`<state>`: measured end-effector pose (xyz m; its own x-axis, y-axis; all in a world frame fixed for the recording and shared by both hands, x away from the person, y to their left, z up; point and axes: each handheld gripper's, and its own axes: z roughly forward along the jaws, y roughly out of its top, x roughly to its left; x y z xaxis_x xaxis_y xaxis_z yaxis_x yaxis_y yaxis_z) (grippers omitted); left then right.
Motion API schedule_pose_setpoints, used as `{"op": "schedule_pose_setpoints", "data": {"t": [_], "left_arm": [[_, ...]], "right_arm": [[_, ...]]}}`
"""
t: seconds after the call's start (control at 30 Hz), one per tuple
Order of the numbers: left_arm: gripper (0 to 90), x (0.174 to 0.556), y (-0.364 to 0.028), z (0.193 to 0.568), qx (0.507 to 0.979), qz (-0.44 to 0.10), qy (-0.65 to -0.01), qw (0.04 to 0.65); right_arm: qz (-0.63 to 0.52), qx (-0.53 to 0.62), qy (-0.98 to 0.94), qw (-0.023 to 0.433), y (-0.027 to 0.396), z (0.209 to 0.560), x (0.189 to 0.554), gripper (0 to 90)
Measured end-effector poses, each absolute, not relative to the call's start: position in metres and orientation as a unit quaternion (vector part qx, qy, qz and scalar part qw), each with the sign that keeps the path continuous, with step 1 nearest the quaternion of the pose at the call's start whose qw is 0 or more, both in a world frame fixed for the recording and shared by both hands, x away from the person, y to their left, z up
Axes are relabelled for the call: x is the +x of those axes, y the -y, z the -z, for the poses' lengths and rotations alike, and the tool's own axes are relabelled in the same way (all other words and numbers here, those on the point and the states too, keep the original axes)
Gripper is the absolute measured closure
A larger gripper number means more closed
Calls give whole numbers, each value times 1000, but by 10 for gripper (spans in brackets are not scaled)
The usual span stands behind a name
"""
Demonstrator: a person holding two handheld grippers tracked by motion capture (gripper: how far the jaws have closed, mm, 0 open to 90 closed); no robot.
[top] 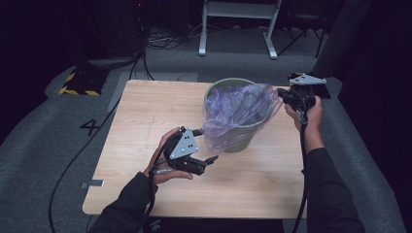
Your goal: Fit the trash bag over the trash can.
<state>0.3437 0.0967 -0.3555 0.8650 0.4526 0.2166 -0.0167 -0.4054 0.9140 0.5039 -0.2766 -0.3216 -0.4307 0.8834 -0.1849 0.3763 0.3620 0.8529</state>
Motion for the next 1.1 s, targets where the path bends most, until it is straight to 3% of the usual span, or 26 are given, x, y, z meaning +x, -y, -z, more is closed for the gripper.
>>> {"op": "schedule_pose_setpoints", "data": {"t": [0.43, 0.57, 0.73, 0.93, 1.03, 1.1], "left_arm": [[191, 375, -95, 315, 774, -262, -175, 549], [223, 391, -90, 313, 784, -254, -185, 536], [163, 389, -80, 314, 806, -217, -144, 532], [156, 384, -72, 316, 823, -204, -116, 517], [173, 390, -70, 320, 837, -218, -126, 486], [255, 396, -68, 323, 842, -255, -139, 454]], "right_arm": [[-371, 412, -761, 335, 274, 320, 503, 900], [-367, 412, -764, 333, 274, 321, 503, 900], [-362, 410, -766, 337, 272, 320, 502, 900], [-361, 411, -767, 336, 273, 319, 501, 900], [-360, 411, -767, 335, 274, 319, 501, 900], [-363, 411, -767, 332, 275, 319, 501, 900]]}}
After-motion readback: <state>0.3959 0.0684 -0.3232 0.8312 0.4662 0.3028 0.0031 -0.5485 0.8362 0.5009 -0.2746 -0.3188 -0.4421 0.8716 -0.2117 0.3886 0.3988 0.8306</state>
